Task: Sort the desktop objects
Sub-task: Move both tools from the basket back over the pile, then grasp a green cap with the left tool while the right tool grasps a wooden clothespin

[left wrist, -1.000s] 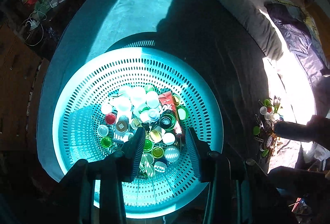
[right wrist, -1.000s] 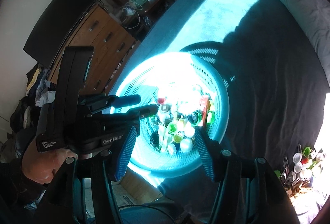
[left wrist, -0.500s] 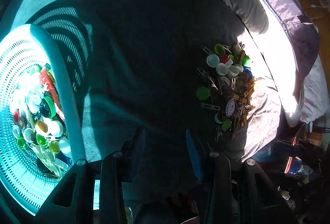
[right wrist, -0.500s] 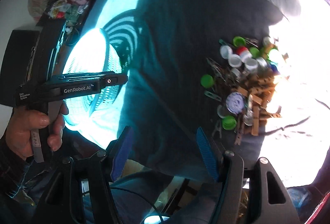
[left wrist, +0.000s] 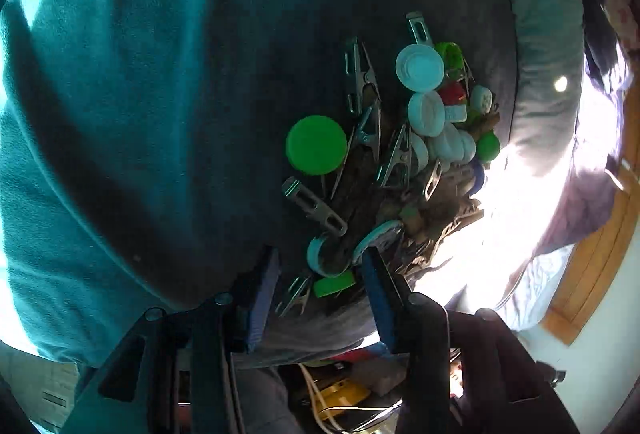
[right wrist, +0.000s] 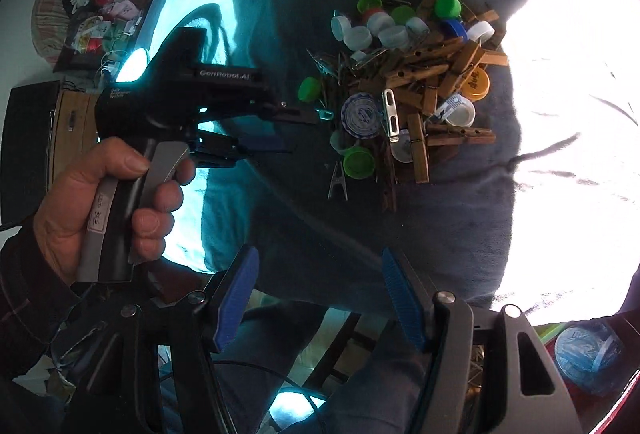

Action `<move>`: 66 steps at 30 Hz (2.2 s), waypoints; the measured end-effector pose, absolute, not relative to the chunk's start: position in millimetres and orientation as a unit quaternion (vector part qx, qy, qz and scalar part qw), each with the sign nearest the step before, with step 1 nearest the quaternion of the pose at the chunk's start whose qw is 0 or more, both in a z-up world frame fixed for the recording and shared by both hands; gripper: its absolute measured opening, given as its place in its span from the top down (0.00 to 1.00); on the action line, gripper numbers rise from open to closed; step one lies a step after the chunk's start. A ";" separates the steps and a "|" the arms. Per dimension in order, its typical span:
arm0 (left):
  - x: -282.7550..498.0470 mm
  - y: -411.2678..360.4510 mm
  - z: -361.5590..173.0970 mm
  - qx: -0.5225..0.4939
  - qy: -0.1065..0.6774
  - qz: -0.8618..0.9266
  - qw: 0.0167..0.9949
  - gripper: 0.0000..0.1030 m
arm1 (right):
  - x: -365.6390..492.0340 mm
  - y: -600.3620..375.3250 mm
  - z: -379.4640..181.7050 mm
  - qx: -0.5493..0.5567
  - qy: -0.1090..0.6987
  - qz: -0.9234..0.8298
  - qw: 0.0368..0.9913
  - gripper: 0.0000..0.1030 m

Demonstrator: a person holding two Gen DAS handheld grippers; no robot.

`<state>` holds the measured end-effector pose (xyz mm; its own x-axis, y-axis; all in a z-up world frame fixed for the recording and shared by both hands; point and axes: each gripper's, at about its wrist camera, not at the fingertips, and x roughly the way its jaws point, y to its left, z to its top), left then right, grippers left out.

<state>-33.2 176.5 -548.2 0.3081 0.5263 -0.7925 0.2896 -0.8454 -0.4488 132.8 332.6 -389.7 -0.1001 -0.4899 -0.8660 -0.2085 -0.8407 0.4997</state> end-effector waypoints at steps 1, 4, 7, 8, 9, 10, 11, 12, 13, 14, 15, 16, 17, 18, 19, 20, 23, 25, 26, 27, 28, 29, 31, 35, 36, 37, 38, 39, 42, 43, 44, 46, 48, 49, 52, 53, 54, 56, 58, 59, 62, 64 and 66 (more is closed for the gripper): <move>-34.3 177.3 -548.8 -0.797 -0.259 0.537 0.094 0.58 | 134.0 335.6 -390.7 0.662 -0.266 -0.693 0.102 0.39; -35.0 172.2 -552.7 -0.783 -0.295 0.545 0.038 0.49 | 137.5 345.9 -393.5 0.659 -0.275 -0.693 0.099 0.39; -33.2 174.3 -561.3 -0.788 -0.303 0.536 0.013 0.49 | 141.2 357.2 -396.8 0.655 -0.283 -0.695 0.091 0.39; -31.9 175.9 -562.8 -0.790 -0.302 0.533 0.008 0.49 | 142.9 360.6 -397.1 0.654 -0.286 -0.695 0.088 0.39; -30.8 178.0 -562.1 -0.791 -0.298 0.534 0.003 0.49 | 144.2 364.6 -398.2 0.653 -0.289 -0.695 0.084 0.39; -30.1 180.8 -559.8 -0.792 -0.291 0.537 -0.001 0.49 | 146.2 368.8 -399.7 0.653 -0.291 -0.695 0.080 0.39; -29.5 183.1 -557.4 -0.790 -0.284 0.543 -0.004 0.49 | 147.6 372.2 -400.9 0.652 -0.294 -0.695 0.076 0.39; -28.3 184.2 -555.9 -0.788 -0.280 0.548 -0.008 0.49 | 149.0 374.8 -401.1 0.652 -0.295 -0.694 0.073 0.39; -26.4 183.8 -554.9 -0.786 -0.282 0.551 -0.011 0.50 | 149.9 377.2 -401.1 0.653 -0.296 -0.694 0.071 0.39; -24.2 183.2 -553.8 -0.785 -0.280 0.552 -0.016 0.58 | 150.0 378.9 -401.3 0.653 -0.295 -0.694 0.069 0.39; -22.3 183.3 -552.9 -0.786 -0.275 0.554 -0.016 0.64 | 147.9 381.6 -402.0 0.653 -0.294 -0.694 0.068 0.39; -20.9 184.1 -552.4 -0.785 -0.274 0.555 -0.010 0.65 | 145.6 383.4 -401.7 0.653 -0.293 -0.695 0.069 0.39; -19.8 185.4 -552.6 -0.787 -0.272 0.554 -0.004 0.70 | 144.3 384.2 -400.2 0.651 -0.292 -0.697 0.069 0.39; -19.1 186.7 -553.0 -0.789 -0.273 0.551 0.001 0.76 | 142.6 384.5 -398.6 0.649 -0.291 -0.699 0.069 0.39; -18.9 188.3 -552.4 -0.791 -0.272 0.548 0.005 0.81 | 138.8 385.2 -399.0 0.648 -0.290 -0.701 0.070 0.39; -19.3 190.2 -549.7 -0.791 -0.270 0.549 0.011 0.92 | 136.1 384.6 -398.5 0.647 -0.288 -0.703 0.071 0.39; -24.1 195.2 -528.1 -0.780 -0.251 0.571 0.045 0.94 | 129.3 384.3 -397.4 0.643 -0.283 -0.708 0.073 0.41; -28.2 196.6 -511.7 -0.773 -0.226 0.589 0.070 0.95 | 123.7 382.7 -395.0 0.636 -0.283 -0.714 0.076 0.41; -29.9 196.4 -505.8 -0.771 -0.209 0.597 0.076 0.94 | 120.7 381.6 -394.7 0.633 -0.281 -0.717 0.078 0.42; -31.4 197.0 -502.1 -0.770 -0.188 0.604 0.084 0.94 | 117.4 379.9 -395.6 0.632 -0.279 -0.718 0.080 0.42; -32.0 196.7 -501.5 -0.771 -0.177 0.605 0.088 0.95 | 113.5 379.0 -397.8 0.633 -0.276 -0.719 0.082 0.42; -31.5 195.3 -503.9 -0.775 -0.178 0.600 0.089 0.95 | 111.3 377.6 -400.2 0.633 -0.274 -0.719 0.082 0.42; -28.5 195.8 -508.9 -0.783 -0.177 0.589 0.094 0.94 | 109.1 375.5 -406.0 0.634 -0.271 -0.720 0.078 0.42; -17.5 209.2 -507.2 -0.787 -0.152 0.587 0.115 0.86 | 111.1 381.1 -429.1 0.638 -0.261 -0.722 0.059 0.42; -14.2 213.3 -506.1 -0.787 -0.145 0.588 0.120 0.82 | 111.6 383.5 -437.8 0.643 -0.263 -0.717 0.053 0.42; -10.8 217.6 -505.6 -0.788 -0.138 0.587 0.126 0.82 | 111.6 385.6 -444.6 0.646 -0.262 -0.715 0.049 0.43; -7.5 221.6 -505.2 -0.789 -0.132 0.586 0.132 0.82 | 110.8 386.2 -449.8 0.647 -0.260 -0.715 0.052 0.47; -4.3 225.2 -505.1 -0.790 -0.126 0.585 0.136 0.82 | 109.1 385.7 -454.5 0.646 -0.257 -0.716 0.057 0.50; 3.9 232.4 -507.4 -0.798 -0.120 0.574 0.141 0.82 | 100.4 379.1 -465.7 0.649 -0.237 -0.720 0.068 0.67; 5.9 234.6 -507.7 -0.799 -0.119 0.572 0.143 0.82 | 96.5 376.8 -469.2 0.648 -0.234 -0.721 0.073 0.68; 7.3 237.1 -507.2 -0.800 -0.114 0.572 0.145 0.82 | 93.1 374.3 -472.0 0.648 -0.228 -0.723 0.074 0.68; 9.1 243.8 -503.8 -0.797 -0.100 0.577 0.152 0.82 | 86.1 368.8 -479.5 0.650 -0.210 -0.727 0.075 0.68; 10.4 252.1 -500.9 -0.794 -0.091 0.578 0.162 0.77 | 79.6 366.0 -488.4 0.654 -0.201 -0.726 0.075 0.68; 11.0 256.0 -499.8 -0.794 -0.088 0.579 0.165 0.77 | 77.3 366.1 -489.5 0.649 -0.203 -0.729 0.078 0.68; 12.5 271.6 -491.4 -0.786 -0.072 0.587 0.181 0.77 | 72.4 369.5 -487.5 0.650 -0.201 -0.729 0.072 0.85; 12.5 278.4 -487.1 -0.780 -0.063 0.592 0.190 0.77 | 73.2 372.6 -485.4 0.648 -0.211 -0.729 0.067 0.85; 12.2 285.8 -482.6 -0.774 -0.055 0.598 0.201 0.77 | 75.2 376.1 -482.5 0.644 -0.220 -0.730 0.064 0.85; 10.6 302.9 -472.5 -0.755 -0.037 0.612 0.233 0.77 | 79.8 383.1 -476.0 0.638 -0.237 -0.731 0.057 0.85; 6.0 318.4 -459.4 -0.722 -0.020 0.641 0.260 0.77 | 85.7 390.3 -468.5 0.630 -0.252 -0.733 0.051 0.85; 2.2 324.8 -452.5 -0.703 -0.017 0.658 0.270 0.77 | 88.3 393.4 -464.5 0.626 -0.257 -0.735 0.048 0.85; -8.7 306.7 -453.8 -0.657 -0.008 0.697 0.288 0.77 | 93.7 402.5 -456.7 0.616 -0.266 -0.740 0.045 0.85; -47.2 320.7 -450.9 -0.642 0.002 0.705 0.300 0.77 | 95.4 405.9 -452.5 0.609 -0.272 -0.744 0.044 0.85; -88.1 295.8 -449.4 -0.629 0.013 0.708 0.322 0.77 | 97.0 411.5 -450.6 0.604 -0.279 -0.746 0.041 0.85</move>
